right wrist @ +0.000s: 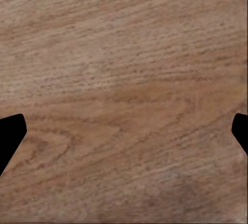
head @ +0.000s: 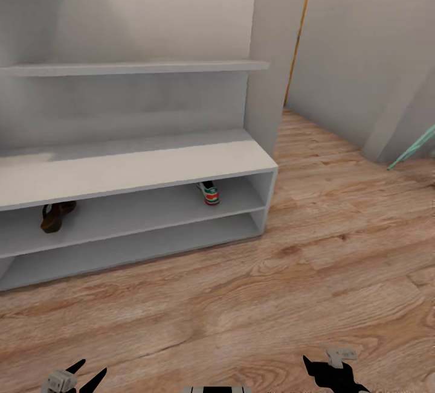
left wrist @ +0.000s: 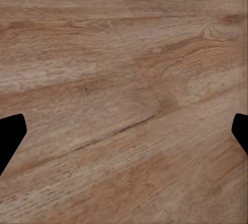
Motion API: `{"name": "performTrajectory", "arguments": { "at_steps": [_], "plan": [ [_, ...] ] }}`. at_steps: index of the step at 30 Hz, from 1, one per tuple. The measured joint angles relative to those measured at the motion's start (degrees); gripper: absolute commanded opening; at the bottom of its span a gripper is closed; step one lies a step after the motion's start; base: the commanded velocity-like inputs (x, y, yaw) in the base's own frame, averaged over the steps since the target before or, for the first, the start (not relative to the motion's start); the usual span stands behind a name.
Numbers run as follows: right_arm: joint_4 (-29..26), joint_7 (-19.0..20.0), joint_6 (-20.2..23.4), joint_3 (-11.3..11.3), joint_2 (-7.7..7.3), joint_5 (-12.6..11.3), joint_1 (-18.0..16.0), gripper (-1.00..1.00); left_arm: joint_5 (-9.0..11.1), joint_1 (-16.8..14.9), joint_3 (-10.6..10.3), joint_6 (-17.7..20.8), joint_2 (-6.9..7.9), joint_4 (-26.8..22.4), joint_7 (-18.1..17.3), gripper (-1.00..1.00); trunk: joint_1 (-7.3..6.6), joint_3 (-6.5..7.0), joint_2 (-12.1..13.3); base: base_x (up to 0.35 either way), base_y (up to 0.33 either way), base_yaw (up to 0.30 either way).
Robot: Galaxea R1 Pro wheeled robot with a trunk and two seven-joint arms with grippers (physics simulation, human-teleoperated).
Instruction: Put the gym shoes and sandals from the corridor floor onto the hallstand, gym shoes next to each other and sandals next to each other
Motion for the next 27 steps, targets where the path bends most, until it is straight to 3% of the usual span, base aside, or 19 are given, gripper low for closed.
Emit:
{"name": "performTrajectory", "arguments": {
  "at_steps": [7, 19, 23, 27],
  "plan": [
    [-0.01, 0.00, -0.36, 0.00, -0.54, -0.79, 0.12, 1.00, 0.02, 0.00, 0.00, -0.02, 0.00, 0.00, 0.00, 1.00, -1.54, 1.26, 2.81, 0.000, 0.000, -0.268],
    [-0.01, 0.01, -0.50, 0.01, -0.75, -4.34, 0.15, 1.00, 0.07, 0.00, 0.05, 0.06, -0.08, 0.09, 1.05, 1.00, -4.17, 3.41, 7.62, 0.000, 0.000, -0.268],
    [-0.01, 0.02, -0.57, 0.01, -0.78, -4.95, 0.16, 1.00, 0.06, 0.00, 0.13, -0.50, -0.12, 1.33, 6.65, 1.00, -5.05, 4.13, 9.22, 0.000, 0.000, -0.268],
    [-0.01, 0.01, -0.60, 0.01, -0.99, -5.05, 0.29, 1.00, 0.05, 0.01, 0.11, -0.67, -0.37, 1.73, 9.33, 1.00, -5.06, 4.13, 9.24, 0.000, 0.000, -0.268]
  ]
}}
